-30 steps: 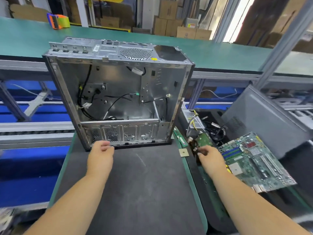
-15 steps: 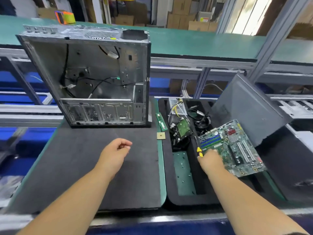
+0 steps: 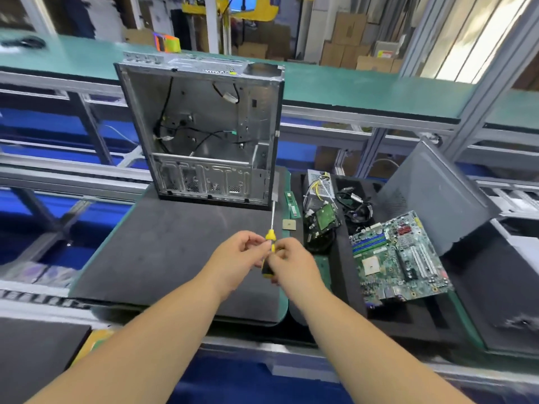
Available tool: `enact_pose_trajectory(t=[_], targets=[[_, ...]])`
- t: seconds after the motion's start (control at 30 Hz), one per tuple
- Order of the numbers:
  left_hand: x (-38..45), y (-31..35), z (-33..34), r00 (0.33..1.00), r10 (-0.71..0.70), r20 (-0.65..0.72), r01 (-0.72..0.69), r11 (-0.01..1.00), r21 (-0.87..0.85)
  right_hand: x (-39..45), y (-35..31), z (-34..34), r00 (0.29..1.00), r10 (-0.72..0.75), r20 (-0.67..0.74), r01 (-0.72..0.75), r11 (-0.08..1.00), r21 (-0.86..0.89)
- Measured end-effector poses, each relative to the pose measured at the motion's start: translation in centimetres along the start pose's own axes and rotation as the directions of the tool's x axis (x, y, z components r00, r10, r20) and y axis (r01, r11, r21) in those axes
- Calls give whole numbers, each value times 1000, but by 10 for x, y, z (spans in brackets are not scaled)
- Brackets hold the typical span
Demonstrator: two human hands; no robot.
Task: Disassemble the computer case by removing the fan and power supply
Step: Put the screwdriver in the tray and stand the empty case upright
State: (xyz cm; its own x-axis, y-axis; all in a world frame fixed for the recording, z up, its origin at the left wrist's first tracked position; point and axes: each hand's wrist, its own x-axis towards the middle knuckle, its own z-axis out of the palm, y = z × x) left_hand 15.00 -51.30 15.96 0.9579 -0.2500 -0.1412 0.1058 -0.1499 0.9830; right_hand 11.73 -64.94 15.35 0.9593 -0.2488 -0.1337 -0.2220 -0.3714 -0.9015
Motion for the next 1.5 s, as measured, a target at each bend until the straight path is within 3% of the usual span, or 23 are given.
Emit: enact_pose_trajectory(t=[0.27, 0.43, 0.57, 0.77, 0.97, 1.27, 1.5], targets=[[-42, -25, -103, 985, -46, -169, 62, 994, 89, -39, -38, 92, 967, -60, 248, 51, 998, 45], [-94, -67, -214, 937, 13, -350, 115, 932, 343, -64, -47, 163, 950, -52, 307, 40, 998, 44], [-145, -109, -303, 891, -66, -448, 342, 746, 571, -82, -50, 213, 949, -12, 314, 17, 1000, -15], [-202, -171, -387, 843, -197, -501, 529, 471, 706, -105, -53, 272, 953, 80, 292, -41, 990, -136], [-227, -208, -416, 823, -300, -482, 562, 314, 765, -121, -58, 314, 960, 104, 258, -59, 982, -177], [-238, -239, -419, 814, -353, -462, 565, 291, 772, -131, -61, 326, 968, 114, 223, -71, 978, -195], [-232, -233, -409, 824, -318, -469, 554, 278, 785, -129, -57, 304, 978, 110, 176, -79, 982, -174]])
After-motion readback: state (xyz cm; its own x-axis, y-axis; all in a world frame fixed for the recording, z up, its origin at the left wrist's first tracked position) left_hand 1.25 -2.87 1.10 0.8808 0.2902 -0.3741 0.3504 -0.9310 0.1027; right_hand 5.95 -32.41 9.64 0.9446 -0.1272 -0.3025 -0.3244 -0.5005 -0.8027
